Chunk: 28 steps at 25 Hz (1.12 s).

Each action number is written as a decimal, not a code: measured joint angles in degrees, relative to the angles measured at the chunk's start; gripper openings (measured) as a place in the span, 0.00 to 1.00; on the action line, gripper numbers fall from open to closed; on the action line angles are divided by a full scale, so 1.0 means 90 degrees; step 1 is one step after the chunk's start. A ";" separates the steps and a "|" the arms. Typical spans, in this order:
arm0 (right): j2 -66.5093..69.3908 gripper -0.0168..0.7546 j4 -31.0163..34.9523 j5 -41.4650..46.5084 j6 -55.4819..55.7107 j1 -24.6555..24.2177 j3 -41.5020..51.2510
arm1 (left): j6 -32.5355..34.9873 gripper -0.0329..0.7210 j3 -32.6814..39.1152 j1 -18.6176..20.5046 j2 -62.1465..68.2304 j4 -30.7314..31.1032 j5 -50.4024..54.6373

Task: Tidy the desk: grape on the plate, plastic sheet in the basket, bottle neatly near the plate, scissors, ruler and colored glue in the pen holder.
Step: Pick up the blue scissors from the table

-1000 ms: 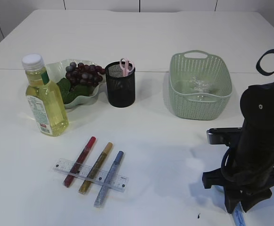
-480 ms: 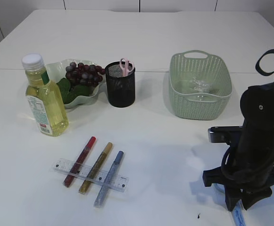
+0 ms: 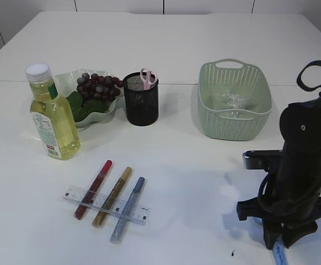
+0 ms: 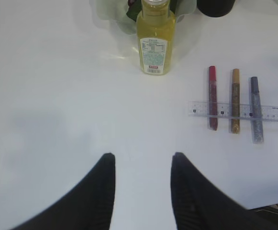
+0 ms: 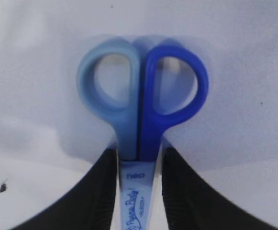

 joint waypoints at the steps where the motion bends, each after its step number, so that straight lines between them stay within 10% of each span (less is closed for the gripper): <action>1: 0.0000 0.38 0.0000 0.0000 0.0000 0.0000 0.0000 | 0.0000 0.43 0.0000 0.0000 0.0000 0.0000 0.0000; 28: 0.0010 0.30 0.0069 -0.0159 0.0011 0.0000 0.0000 | 0.0000 0.43 0.0000 0.0000 0.0000 0.0000 -0.0023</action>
